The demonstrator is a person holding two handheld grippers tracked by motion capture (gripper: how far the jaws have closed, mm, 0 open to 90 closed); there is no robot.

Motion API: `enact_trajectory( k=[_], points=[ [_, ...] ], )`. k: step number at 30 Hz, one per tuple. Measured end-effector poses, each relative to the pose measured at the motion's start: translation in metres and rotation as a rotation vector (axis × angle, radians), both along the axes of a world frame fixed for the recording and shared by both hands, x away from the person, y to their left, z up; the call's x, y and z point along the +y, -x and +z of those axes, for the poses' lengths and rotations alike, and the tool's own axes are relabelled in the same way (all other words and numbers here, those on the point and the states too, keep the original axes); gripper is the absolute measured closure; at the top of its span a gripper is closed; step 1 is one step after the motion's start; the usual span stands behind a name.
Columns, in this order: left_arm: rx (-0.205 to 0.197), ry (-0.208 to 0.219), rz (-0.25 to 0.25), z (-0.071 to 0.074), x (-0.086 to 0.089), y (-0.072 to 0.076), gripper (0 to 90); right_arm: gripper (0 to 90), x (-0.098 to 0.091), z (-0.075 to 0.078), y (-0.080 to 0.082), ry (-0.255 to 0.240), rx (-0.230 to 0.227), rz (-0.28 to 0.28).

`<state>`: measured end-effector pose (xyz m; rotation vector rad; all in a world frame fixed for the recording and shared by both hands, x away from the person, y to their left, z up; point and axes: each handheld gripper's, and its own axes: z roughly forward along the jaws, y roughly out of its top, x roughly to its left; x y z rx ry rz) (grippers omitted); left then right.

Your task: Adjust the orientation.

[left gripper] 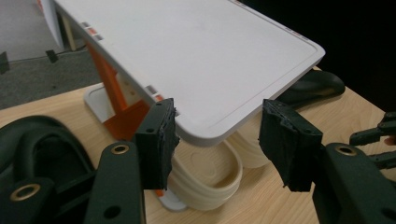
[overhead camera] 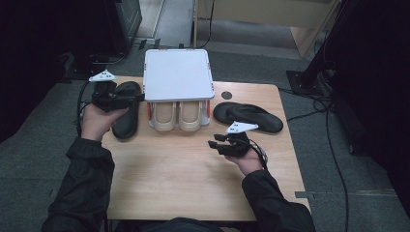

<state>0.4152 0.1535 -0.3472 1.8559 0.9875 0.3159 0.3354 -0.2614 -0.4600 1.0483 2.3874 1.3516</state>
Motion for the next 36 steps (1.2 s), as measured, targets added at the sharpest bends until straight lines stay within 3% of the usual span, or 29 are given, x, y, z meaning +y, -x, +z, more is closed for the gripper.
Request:
enact_trajectory(
  k=[6, 12, 17, 25, 33, 36],
  points=[
    [-0.008, -0.001, 0.055, -0.003, 0.021, 0.008, 45.0, 58.6, -0.011, 0.0, -0.009, -0.01, 0.003, -0.03],
    [0.005, -0.057, 0.103, -0.02, 0.039, 0.007, 46.0, 58.9, -0.016, 0.0, -0.017, -0.002, -0.01, -0.046],
    [0.069, -0.023, 0.13, -0.046, 0.047, -0.002, 47.9, 59.2, -0.016, 0.001, -0.022, -0.005, -0.012, -0.059],
    [0.134, -0.067, 0.155, -0.082, 0.045, -0.021, 49.5, 59.8, -0.019, 0.0, -0.023, -0.001, -0.014, -0.07],
    [0.135, -0.084, 0.182, -0.103, 0.041, -0.039, 50.1, 59.8, -0.018, -0.001, -0.023, 0.014, -0.016, -0.072],
    [0.156, -0.108, 0.185, -0.109, 0.04, -0.049, 50.5, 59.8, -0.019, -0.001, -0.023, 0.016, -0.015, -0.076]
  ],
)
